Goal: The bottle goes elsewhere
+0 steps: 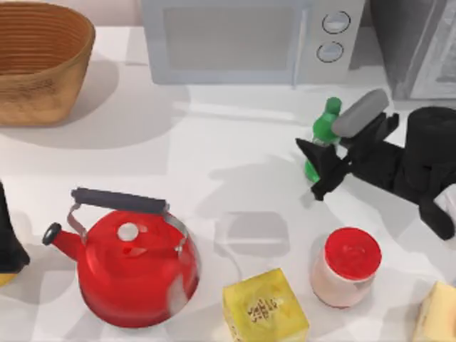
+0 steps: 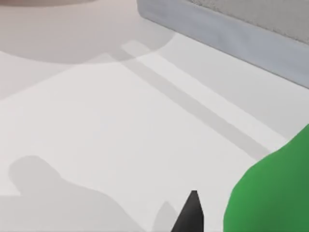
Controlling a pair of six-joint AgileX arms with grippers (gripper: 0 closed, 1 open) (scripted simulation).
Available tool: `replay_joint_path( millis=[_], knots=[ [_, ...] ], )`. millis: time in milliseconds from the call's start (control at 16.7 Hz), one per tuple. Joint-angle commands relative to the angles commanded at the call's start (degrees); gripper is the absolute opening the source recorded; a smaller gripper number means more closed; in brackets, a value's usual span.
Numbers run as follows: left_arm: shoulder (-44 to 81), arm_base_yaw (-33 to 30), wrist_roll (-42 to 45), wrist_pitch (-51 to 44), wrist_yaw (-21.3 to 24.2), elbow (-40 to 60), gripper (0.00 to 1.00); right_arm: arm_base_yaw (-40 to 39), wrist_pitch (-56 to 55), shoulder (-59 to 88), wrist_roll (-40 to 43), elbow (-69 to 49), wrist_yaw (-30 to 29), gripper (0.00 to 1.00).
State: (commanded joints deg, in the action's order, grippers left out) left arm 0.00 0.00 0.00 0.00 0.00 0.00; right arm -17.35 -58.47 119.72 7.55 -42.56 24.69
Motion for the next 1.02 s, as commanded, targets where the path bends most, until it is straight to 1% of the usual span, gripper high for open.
replay_joint_path(
  millis=[480, 600, 780, 1020],
  knots=[
    [0.00, 0.00, 0.00, 0.00, 0.00, 0.00, 1.00, 0.24, 0.05, -0.14, -0.07, 0.18, -0.01, 0.00],
    [0.00, 0.00, 0.00, 0.00, 0.00, 0.00, 1.00, 2.09, 0.59, -2.08, -0.16, 1.77, -0.24, 0.00],
    [0.00, 0.00, 0.00, 0.00, 0.00, 0.00, 1.00, 9.00, 1.96, -7.17, -0.38, 5.64, -0.84, 0.00],
    [0.00, 0.00, 0.00, 0.00, 0.00, 0.00, 1.00, 23.82, 3.53, -14.66, -0.61, 10.69, -1.53, 0.00]
  ],
)
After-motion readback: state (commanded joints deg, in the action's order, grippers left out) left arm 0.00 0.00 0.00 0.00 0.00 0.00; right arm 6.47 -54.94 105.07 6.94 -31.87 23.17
